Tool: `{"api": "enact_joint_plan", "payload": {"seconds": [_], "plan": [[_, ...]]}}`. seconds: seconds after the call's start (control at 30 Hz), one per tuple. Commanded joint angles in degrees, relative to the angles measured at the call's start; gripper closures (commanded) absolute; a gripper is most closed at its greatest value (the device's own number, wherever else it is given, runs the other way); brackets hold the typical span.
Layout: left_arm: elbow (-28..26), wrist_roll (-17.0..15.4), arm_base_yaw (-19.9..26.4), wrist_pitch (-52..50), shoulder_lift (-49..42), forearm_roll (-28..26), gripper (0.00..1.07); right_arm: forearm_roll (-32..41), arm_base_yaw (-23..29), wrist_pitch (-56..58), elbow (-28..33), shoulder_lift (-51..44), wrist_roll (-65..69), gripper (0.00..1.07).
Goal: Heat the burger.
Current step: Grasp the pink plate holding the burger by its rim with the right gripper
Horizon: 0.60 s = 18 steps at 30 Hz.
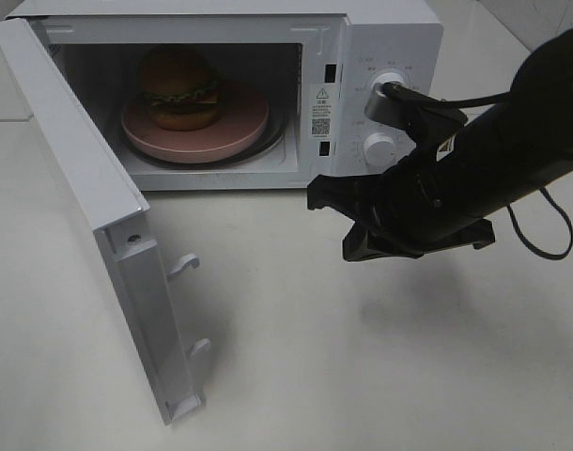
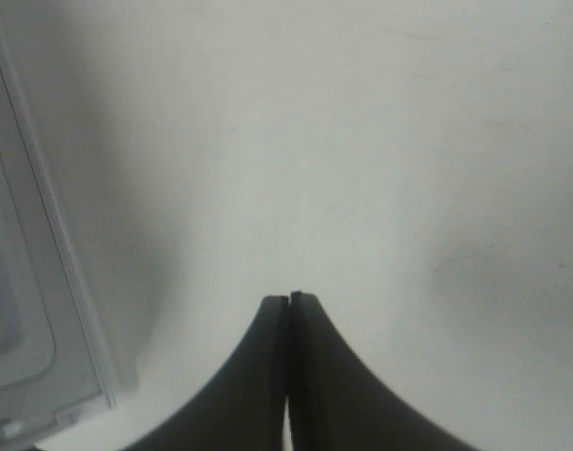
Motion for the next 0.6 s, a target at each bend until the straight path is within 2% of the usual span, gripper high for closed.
{"api": "enact_joint_plan", "payload": {"seconds": [0.03,0.17,0.3,0.53,0.57,0.6], "plan": [[0.23,-0.17,0.00,-0.86,-1.15,-0.57,0.07,-4.41,-0.23,10.54,-3.61,-0.52,-8.08,1.04],[0.23,-0.17,0.00,-0.86,-1.15,-0.57,0.07,-9.68,-0.23,20.00,-6.93,-0.63,-16.10,1.04],[0.23,-0.17,0.00,-0.86,-1.15,-0.57,0.07,-10.83,-0.23,24.29,-8.19,-0.86,-23.03,1.04],[0.23,-0.17,0.00,-0.86,-1.15,-0.57,0.07,-11.12,-0.23,32.03,-11.00,-2.23,-42.28,1.03],[0.23,-0.17,0.00,-0.86,-1.15,-0.57,0.07,-11.23,-0.23,33.23,-11.57,-2.46,-48.13,1.02],[0.23,-0.17,0.00,-0.86,-1.15,-0.57,0.07,-11.23,-0.23,33.23,-11.57,-2.46,-48.13,1.02]]}}
